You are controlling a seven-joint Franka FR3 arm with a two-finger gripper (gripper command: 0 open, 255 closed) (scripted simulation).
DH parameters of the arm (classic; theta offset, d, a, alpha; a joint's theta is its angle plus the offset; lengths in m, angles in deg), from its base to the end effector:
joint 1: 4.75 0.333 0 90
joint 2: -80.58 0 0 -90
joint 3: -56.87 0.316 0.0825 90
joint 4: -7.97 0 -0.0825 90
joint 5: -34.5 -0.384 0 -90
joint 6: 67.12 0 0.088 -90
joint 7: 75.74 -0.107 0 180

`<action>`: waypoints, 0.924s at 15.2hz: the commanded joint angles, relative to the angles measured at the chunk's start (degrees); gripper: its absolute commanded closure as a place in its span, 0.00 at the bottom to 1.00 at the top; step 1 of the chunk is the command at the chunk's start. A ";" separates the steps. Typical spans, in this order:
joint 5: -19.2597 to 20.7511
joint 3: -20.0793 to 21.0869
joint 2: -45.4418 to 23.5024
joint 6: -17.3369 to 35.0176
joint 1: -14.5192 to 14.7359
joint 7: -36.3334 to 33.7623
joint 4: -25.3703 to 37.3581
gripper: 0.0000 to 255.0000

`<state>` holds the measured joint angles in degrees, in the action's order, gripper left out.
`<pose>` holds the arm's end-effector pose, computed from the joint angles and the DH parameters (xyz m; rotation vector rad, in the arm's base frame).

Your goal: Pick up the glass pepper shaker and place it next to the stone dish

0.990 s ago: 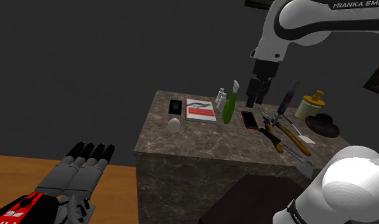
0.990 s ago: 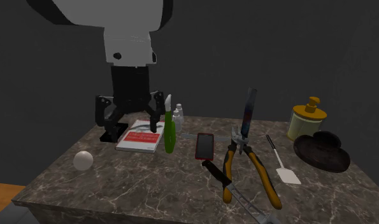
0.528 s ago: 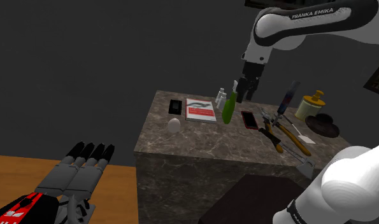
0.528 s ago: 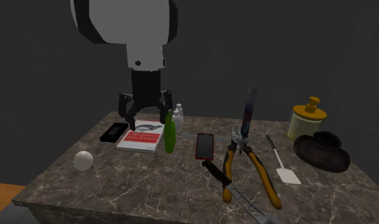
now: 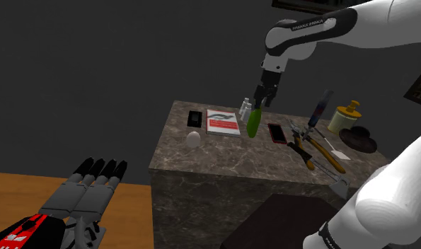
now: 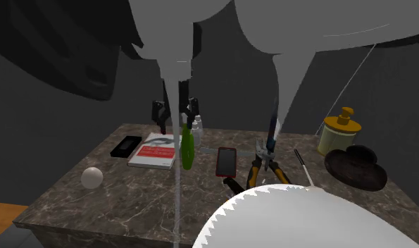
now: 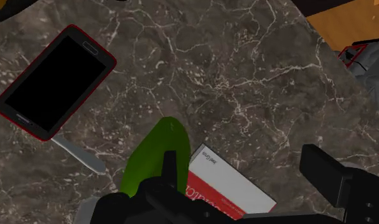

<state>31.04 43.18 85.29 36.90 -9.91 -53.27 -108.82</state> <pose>0.4889 -0.1640 0.4675 -3.0142 -0.0701 0.1615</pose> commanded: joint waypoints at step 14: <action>-8.00 -2.74 -33.47 -1.95 -7.90 9.79 35.78 0.00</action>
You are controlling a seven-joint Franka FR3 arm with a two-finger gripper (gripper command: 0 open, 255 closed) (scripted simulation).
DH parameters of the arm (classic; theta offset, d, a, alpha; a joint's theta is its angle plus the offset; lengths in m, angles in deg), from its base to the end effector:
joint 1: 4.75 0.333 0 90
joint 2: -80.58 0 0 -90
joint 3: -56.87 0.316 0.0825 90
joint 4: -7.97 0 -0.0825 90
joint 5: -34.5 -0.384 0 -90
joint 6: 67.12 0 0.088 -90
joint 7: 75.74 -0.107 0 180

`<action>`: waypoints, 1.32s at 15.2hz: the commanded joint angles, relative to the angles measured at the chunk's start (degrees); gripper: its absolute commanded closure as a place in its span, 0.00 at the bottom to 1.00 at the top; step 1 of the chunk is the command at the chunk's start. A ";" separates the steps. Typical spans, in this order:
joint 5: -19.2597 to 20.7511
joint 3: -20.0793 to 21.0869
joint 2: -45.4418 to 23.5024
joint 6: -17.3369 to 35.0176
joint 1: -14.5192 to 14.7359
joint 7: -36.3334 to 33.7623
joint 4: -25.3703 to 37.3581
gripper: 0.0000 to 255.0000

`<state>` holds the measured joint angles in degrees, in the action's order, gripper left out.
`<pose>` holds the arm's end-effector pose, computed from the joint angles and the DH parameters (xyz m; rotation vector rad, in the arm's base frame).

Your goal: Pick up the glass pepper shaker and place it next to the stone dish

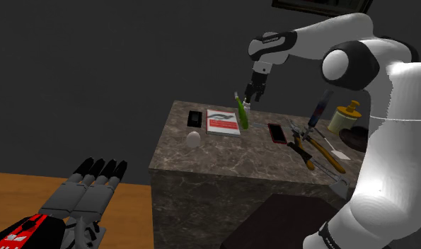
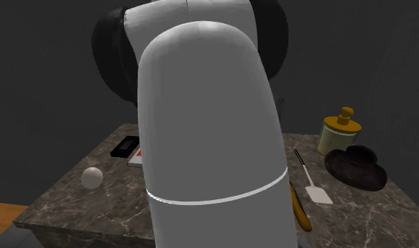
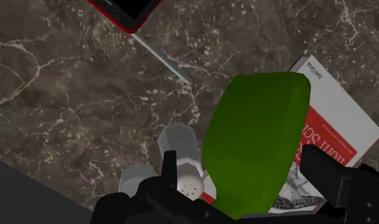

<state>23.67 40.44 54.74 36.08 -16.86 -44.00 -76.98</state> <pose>0.6113 -0.2819 0.4143 -3.0341 -0.0338 0.1056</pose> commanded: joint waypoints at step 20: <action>-2.52 0.68 -11.74 1.27 -3.23 1.67 10.60 1.00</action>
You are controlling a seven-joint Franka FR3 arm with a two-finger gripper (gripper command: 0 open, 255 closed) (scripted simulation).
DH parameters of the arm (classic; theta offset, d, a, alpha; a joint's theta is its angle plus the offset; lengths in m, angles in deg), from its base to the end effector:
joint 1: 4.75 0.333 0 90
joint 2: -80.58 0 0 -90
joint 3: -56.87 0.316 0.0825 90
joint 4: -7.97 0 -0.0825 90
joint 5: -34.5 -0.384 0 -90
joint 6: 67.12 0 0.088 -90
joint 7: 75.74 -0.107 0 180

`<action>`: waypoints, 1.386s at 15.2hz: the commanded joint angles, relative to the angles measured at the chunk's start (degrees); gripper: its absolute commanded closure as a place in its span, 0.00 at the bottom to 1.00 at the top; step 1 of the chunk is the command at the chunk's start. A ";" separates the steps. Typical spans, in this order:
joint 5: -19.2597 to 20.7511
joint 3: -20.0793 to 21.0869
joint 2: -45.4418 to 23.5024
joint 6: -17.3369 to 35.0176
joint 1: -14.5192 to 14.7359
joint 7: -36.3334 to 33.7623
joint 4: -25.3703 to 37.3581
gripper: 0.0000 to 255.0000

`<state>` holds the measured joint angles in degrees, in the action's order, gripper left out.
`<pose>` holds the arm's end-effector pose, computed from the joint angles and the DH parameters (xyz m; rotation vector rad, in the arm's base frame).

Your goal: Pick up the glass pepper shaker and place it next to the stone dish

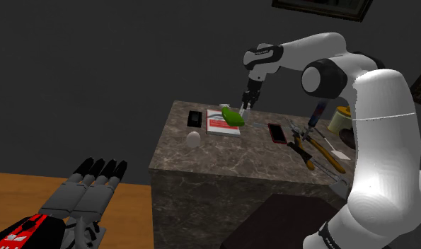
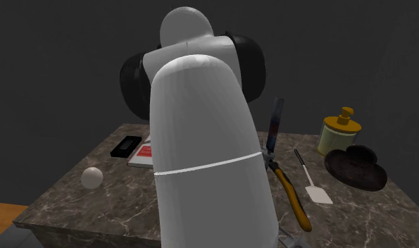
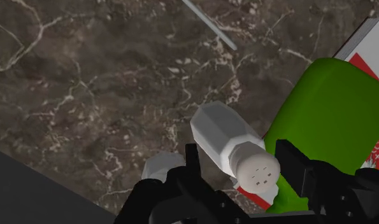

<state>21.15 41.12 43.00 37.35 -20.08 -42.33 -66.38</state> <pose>0.6462 -0.3157 0.3604 -3.0384 -0.0242 0.0936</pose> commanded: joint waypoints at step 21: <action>0.59 -0.31 1.41 -8.28 -0.55 -0.97 7.02 1.00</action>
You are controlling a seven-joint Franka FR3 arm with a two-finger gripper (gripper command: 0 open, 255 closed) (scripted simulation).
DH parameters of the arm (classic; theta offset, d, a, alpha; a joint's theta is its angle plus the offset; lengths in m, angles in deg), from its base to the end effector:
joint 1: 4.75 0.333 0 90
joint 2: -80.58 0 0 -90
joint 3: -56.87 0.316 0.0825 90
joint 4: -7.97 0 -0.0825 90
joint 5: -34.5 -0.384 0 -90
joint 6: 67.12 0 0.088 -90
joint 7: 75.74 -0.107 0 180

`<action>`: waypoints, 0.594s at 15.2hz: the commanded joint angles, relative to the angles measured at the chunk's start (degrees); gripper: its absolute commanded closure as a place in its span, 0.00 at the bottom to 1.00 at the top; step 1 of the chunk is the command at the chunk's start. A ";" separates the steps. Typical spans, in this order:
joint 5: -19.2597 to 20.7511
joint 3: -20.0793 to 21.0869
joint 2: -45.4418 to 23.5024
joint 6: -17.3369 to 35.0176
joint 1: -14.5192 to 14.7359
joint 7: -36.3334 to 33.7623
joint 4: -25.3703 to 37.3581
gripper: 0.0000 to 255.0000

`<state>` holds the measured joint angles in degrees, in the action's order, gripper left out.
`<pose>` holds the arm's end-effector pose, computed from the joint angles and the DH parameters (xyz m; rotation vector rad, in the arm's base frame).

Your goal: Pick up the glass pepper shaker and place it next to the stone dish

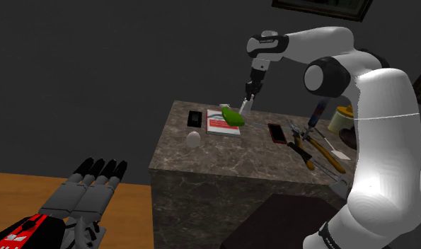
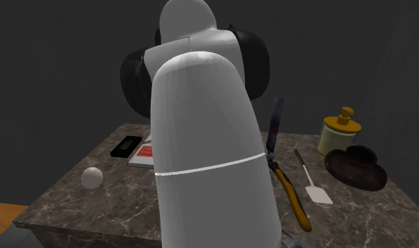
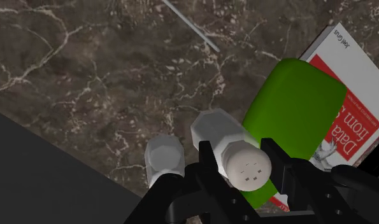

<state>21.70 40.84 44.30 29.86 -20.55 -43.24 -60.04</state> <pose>0.6467 -0.3156 0.4179 -3.0385 -0.0243 0.0933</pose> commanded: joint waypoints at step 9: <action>0.05 -0.03 -0.57 -8.14 -1.06 -0.83 8.84 1.00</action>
<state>21.79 40.78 44.05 22.79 -21.43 -43.93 -52.60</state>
